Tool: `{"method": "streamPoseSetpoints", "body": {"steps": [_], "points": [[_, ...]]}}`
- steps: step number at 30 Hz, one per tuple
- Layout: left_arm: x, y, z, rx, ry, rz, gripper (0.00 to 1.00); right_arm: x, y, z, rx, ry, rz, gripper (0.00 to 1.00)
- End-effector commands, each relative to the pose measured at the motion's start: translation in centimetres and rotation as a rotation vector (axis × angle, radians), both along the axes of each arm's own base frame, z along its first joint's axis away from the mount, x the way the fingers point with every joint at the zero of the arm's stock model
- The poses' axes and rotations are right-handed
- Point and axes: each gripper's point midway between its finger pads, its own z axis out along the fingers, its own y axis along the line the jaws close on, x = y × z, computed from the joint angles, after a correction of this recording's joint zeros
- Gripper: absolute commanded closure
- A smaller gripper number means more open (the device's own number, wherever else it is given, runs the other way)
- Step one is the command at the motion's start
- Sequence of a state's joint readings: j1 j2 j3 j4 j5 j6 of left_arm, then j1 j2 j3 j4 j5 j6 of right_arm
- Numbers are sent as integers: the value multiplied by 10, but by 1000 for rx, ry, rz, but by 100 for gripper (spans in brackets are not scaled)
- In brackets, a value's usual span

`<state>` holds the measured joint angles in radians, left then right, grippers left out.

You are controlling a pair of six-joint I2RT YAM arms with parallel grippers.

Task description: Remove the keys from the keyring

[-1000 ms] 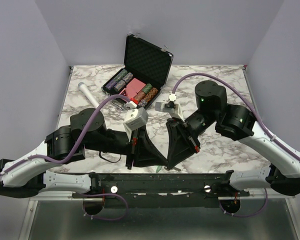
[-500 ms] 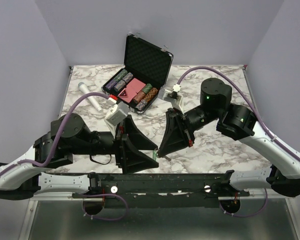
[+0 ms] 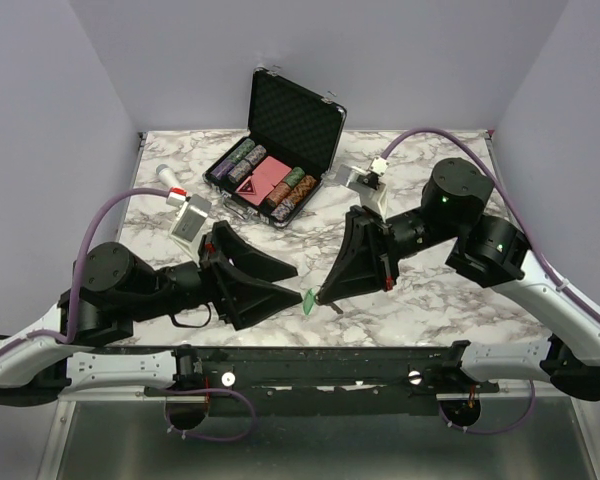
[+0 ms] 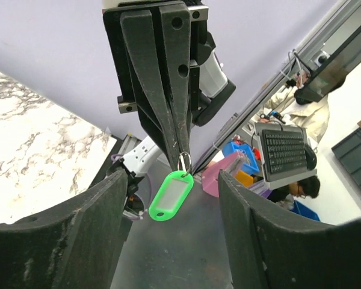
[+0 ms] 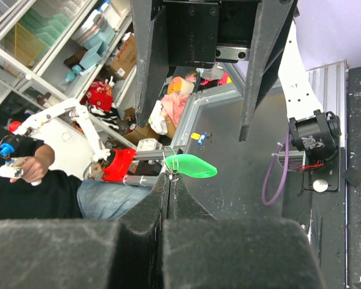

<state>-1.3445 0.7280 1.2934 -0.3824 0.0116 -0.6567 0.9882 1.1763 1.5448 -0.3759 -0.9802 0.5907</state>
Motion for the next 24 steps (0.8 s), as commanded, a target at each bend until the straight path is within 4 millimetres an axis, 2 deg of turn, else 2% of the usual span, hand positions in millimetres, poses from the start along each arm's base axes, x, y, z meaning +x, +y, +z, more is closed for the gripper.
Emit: {"method": "streamPoseSetpoints", "body": {"steps": [1, 9, 17, 24], "points": [[6, 0, 21, -61, -28, 40, 34, 5, 0, 12, 47, -16, -48, 99], [2, -17, 30, -29, -91, 29, 42, 6, 0, 18, 67, -18, -58, 99], [-1, -31, 24, 58, -122, 37, 52, 6, 0, 23, 79, -27, -61, 99], [4, -27, 22, 92, -126, 103, 51, 5, -2, 27, 90, -33, -67, 99]]}}
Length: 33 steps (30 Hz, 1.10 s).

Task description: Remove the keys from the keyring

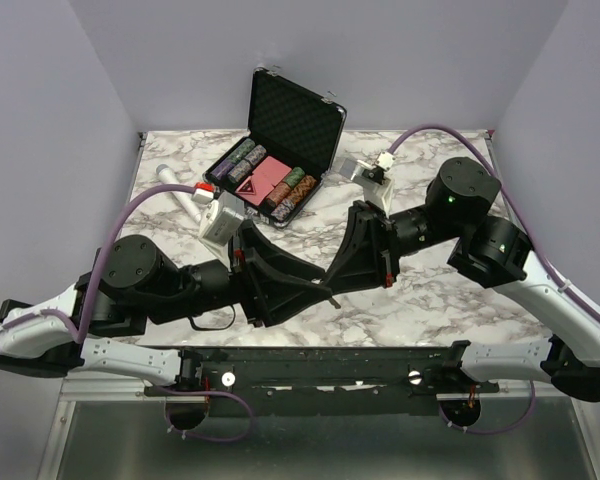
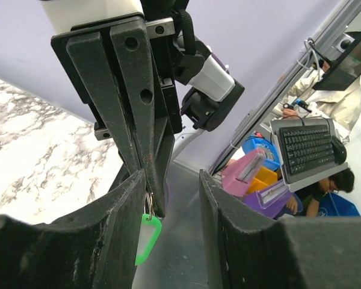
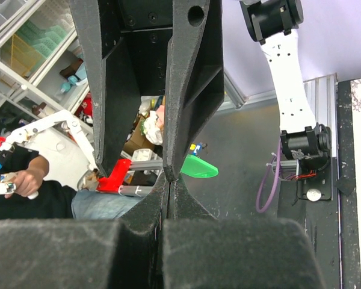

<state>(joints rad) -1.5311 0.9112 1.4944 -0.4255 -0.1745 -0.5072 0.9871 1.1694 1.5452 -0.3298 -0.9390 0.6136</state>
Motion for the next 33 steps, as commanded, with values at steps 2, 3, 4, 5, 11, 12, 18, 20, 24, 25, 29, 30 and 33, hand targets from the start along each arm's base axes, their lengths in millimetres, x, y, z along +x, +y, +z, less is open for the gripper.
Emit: {"method": "streamPoseSetpoints", "body": {"steps": [2, 3, 4, 5, 11, 12, 18, 20, 24, 25, 29, 30, 33], "points": [[13, 8, -5, 32, -15, 93, 51, 0, -5, 18, 56, -28, -26, 99], [14, 8, -5, 32, -17, 100, 51, -1, -6, 19, 59, -29, -28, 99], [15, 8, -6, 36, -16, 107, 52, -1, -6, 20, 61, -29, -28, 99], [15, 9, -6, 36, -16, 110, 52, -1, -6, 20, 62, -28, -28, 99], [20, 14, -3, 36, -24, 143, 59, -4, -10, 26, 76, -34, -26, 99], [20, 14, -3, 38, -24, 144, 60, -4, -10, 26, 77, -35, -23, 99], [18, 11, -5, 50, -24, 138, 80, -4, -10, 26, 79, -33, -22, 99], [17, 9, -6, 58, -27, 132, 91, -4, -10, 27, 83, -34, -24, 99], [12, 7, -7, 71, -35, 106, 100, -4, -10, 29, 85, -38, -21, 99], [10, 5, -8, 75, -37, 99, 100, -5, -10, 29, 83, -36, -18, 99], [3, 1, -10, 98, -43, 56, 100, -4, -7, 27, 55, -44, -1, 99], [0, 0, -10, 99, -43, 40, 100, -4, -6, 27, 44, -47, 3, 99], [-9, -3, -13, 109, -48, -10, 100, -4, -6, 28, 31, -55, 16, 99]]}}
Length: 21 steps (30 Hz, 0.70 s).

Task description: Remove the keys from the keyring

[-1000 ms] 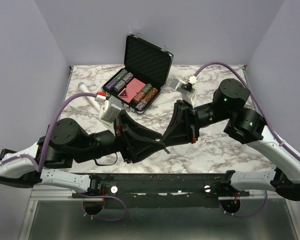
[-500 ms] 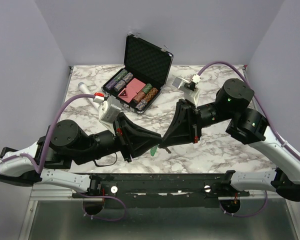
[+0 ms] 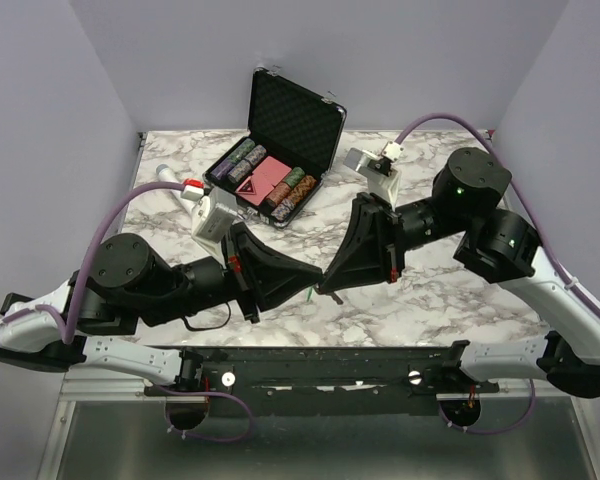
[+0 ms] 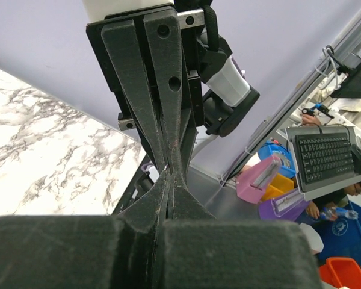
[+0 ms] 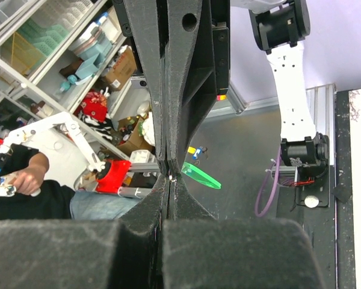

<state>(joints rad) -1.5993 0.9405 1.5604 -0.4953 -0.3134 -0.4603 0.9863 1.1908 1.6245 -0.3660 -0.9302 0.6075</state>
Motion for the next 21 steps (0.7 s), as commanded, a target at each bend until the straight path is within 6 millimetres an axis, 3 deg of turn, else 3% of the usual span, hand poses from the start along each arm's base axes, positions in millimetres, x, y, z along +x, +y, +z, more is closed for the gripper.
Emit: {"method": "streamPoseSetpoints", "body": {"steps": [1, 12, 21], "points": [[-19, -7, -15, 77, -22, -107, 100, -4, -4, 11, 6, -39, 31, 99], [-39, -21, -41, 203, -20, -216, 100, -3, 0, 12, -13, -40, 47, 99], [-44, -12, -36, 202, -32, -254, 100, -1, 2, 10, -48, -37, 49, 99]]}}
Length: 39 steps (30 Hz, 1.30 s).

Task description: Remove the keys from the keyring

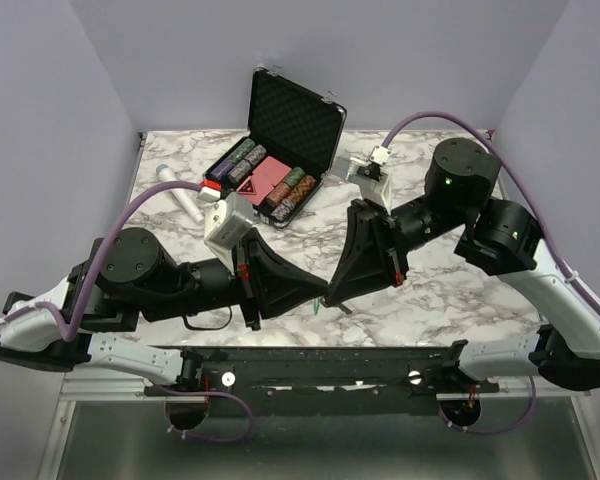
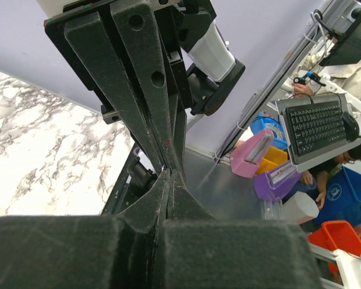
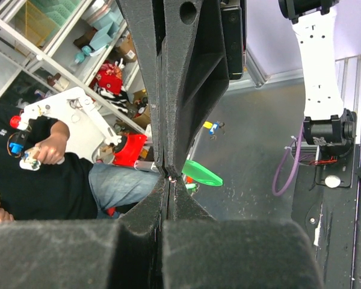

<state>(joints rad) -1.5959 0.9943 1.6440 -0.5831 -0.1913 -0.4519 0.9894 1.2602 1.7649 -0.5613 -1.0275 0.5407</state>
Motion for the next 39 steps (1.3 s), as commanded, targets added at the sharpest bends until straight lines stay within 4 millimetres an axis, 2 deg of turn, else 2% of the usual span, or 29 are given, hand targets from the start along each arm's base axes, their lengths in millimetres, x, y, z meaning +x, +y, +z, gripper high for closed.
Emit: {"method": "streamPoseSetpoints", "body": {"steps": [1, 9, 14, 24, 39], "points": [[-26, -3, -33, 143, -18, -148, 100, 13, 10, 9, 23, -42, -49, 99], [-45, -5, -44, 228, -22, -311, 100, 15, 13, 4, -7, -31, -39, 99], [-47, -10, -50, 259, -6, -355, 100, 16, 14, 2, -5, -32, -50, 99], [-52, -14, -49, 283, 28, -456, 100, 18, 13, -8, -24, -33, -68, 99], [-60, -20, -77, 410, 85, -636, 100, 24, 17, -43, -84, -4, -100, 99]]}}
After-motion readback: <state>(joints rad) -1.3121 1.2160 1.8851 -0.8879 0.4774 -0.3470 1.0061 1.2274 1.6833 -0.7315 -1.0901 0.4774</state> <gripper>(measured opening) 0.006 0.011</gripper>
